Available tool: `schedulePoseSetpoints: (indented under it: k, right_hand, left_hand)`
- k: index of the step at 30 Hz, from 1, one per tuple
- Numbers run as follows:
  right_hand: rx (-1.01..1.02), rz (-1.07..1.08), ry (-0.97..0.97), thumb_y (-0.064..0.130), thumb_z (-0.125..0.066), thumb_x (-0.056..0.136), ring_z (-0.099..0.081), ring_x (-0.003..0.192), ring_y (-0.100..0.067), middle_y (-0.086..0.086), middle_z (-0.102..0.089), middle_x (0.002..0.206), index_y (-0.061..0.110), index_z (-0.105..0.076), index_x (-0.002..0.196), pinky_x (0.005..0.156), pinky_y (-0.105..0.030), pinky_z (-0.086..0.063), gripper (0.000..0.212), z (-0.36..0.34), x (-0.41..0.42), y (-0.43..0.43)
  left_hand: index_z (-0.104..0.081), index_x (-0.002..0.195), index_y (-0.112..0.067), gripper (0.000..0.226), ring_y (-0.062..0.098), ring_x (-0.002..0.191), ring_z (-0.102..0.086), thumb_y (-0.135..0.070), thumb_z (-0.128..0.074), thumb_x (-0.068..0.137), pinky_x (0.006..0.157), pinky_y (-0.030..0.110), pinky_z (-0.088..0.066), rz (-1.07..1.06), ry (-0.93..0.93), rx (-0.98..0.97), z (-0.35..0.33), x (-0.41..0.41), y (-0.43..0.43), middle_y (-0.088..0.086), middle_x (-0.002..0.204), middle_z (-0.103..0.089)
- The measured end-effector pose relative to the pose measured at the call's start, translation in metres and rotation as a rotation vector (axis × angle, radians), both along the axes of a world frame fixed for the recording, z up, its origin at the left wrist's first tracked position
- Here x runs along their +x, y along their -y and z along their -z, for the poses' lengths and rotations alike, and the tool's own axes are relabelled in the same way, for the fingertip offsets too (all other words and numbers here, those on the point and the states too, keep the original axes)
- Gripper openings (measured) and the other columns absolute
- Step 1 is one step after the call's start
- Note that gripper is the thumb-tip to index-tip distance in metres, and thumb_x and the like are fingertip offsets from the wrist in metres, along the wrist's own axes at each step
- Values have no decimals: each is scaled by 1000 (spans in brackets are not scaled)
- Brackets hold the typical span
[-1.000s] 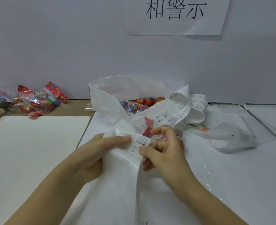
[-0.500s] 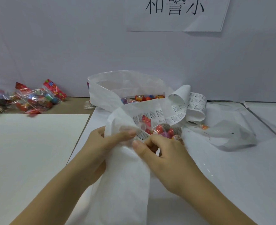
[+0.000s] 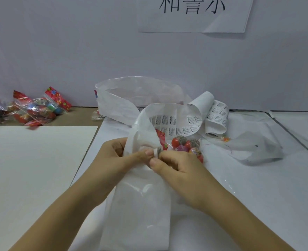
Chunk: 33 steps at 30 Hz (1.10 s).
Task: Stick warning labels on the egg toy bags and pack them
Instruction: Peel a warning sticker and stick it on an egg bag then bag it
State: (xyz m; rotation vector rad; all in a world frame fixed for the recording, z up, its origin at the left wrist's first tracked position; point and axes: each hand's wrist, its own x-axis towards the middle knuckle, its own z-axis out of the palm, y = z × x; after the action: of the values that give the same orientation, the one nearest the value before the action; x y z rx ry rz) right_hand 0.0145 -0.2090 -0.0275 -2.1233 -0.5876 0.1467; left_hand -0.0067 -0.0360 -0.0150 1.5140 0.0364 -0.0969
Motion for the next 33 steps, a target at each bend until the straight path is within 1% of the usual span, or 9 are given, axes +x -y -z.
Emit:
schedulePoseSetpoints:
  k: [8, 10, 12, 14, 16, 22, 25, 31, 33]
  right_hand:
    - [-122, 135, 102, 43, -51, 90, -39, 44, -8, 13, -49, 52, 18, -54, 73, 48, -25, -27, 31, 1, -3, -4]
    - [92, 185, -44, 32, -62, 88, -39, 45, -5, 5, -51, 55, 17, -61, 73, 48, -28, -35, 21, 0, -2, -7]
    - [501, 246, -386, 15, -72, 83, -45, 43, -8, 5, -57, 57, 16, -68, 85, 42, -24, -40, 5, -3, 1, -8]
    - [835, 260, -705, 5, -75, 74, -47, 40, -8, 4, -61, 59, 14, -67, 90, 38, -19, -40, 20, -3, 1, -8]
    - [955, 284, -818, 5, -75, 68, -46, 38, -6, 5, -60, 56, 17, -64, 89, 37, -16, -38, 26, 1, -2, -12]
    - [962, 263, -375, -9, -70, 77, -48, 43, -10, 2, -59, 60, 16, -52, 81, 43, -19, -41, 31, 4, -11, -18]
    - [877, 229, -257, -8, -72, 76, -48, 47, -12, 2, -57, 63, 24, -56, 72, 44, -18, -41, 36, 4, -13, -18]
    - [276, 344, 88, 33, -68, 80, -48, 66, 0, 17, -56, 75, 30, -61, 82, 62, -14, -40, 7, 2, -10, -11]
    - [83, 346, 238, 55, -59, 79, -47, 74, 2, 18, -50, 75, 30, -57, 80, 62, -13, -36, 25, 3, -11, -9]
  left_hand:
    - [-80, 86, -17, 17, 23, 74, -75, -19, -78, 69, 60, 26, -58, -114, 54, 55, 0, -3, 10, 10, 84, -77]
    - [-79, 84, -21, 9, 20, 71, -74, -14, -76, 79, 59, 30, -59, -230, 94, 125, 3, -3, 12, 5, 80, -77]
    - [-77, 83, -20, 9, 20, 66, -71, -14, -70, 86, 56, 35, -57, -342, 91, 124, 6, -2, 11, 5, 78, -75]
    - [-74, 85, -13, 7, 22, 64, -68, -14, -67, 88, 57, 35, -54, -415, 72, 46, 5, -1, 10, 10, 78, -75]
    - [-72, 90, -7, 9, 21, 61, -68, -11, -66, 88, 52, 30, -54, -430, 39, -58, 2, -1, 9, 12, 78, -75]
    - [-76, 78, -6, 14, 23, 60, -71, -11, -65, 84, 48, 28, -56, -385, -122, -192, -3, 1, 7, 13, 74, -75]
    - [-79, 71, -14, 13, 23, 60, -72, -19, -67, 71, 47, 27, -55, -315, -81, -197, -7, -1, 5, 13, 75, -75]
    - [-77, 86, -27, 16, 21, 72, -74, -31, -74, 71, 60, 33, -61, -383, 150, 59, -1, -5, 10, 3, 83, -77]
    - [-76, 86, -28, 10, 22, 73, -74, -25, -74, 77, 61, 34, -62, -376, 169, 69, 0, -7, 14, 2, 82, -77]
